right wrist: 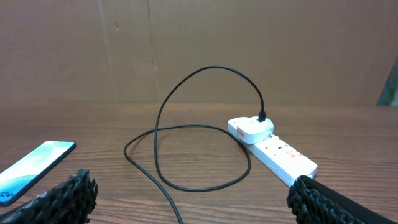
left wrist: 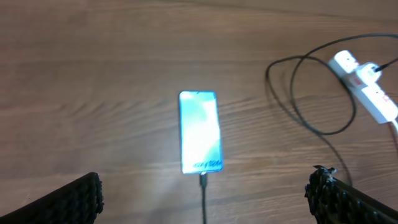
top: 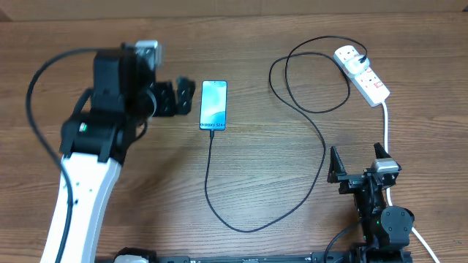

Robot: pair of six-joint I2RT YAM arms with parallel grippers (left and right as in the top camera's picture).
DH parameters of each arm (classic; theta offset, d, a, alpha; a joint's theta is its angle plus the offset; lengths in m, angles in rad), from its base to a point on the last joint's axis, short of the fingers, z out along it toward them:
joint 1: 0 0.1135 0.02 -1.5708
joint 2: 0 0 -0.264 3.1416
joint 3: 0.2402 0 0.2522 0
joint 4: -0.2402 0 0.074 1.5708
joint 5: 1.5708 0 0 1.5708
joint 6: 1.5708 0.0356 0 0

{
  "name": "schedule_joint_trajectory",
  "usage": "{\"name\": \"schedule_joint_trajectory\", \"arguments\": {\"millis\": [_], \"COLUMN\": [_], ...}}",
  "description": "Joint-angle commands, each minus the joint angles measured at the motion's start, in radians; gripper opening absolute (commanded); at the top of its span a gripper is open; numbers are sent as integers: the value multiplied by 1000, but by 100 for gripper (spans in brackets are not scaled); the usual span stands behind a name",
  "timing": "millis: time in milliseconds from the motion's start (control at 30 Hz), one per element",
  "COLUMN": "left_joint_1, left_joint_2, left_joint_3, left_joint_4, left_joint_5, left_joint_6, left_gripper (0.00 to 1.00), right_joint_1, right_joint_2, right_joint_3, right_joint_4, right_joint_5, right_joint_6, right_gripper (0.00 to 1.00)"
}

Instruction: Plug charger to phone and switch on socket

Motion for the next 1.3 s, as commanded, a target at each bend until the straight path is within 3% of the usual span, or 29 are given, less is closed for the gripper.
{"name": "schedule_joint_trajectory", "arguments": {"millis": [0, 167, 967, 1133, 1267], "left_joint_1": [43, 91, 91, 91, 91], "left_joint_2": [-95, -161, -149, -201, -298], "left_joint_3": [-96, -175, -182, -245, -382], "left_joint_4": [13, 4, -100, -56, 66], "left_joint_5": [-6, -2, -8, -6, 5], "left_joint_6": [-6, -6, -12, -9, -10], "left_gripper": [100, 100, 100, 100, 100], "right_joint_1": [5, 5, 5, 5, 5], "right_joint_2": [-10, -10, -10, -10, -10], "right_joint_3": [-10, -10, -10, -10, -10], "right_joint_4": [7, 7, 7, 7, 7], "right_joint_5": [2, 3, 3, 3, 3], "right_joint_6": [3, 3, 3, 3, 3], "right_gripper": [100, 100, 100, 100, 100]}}
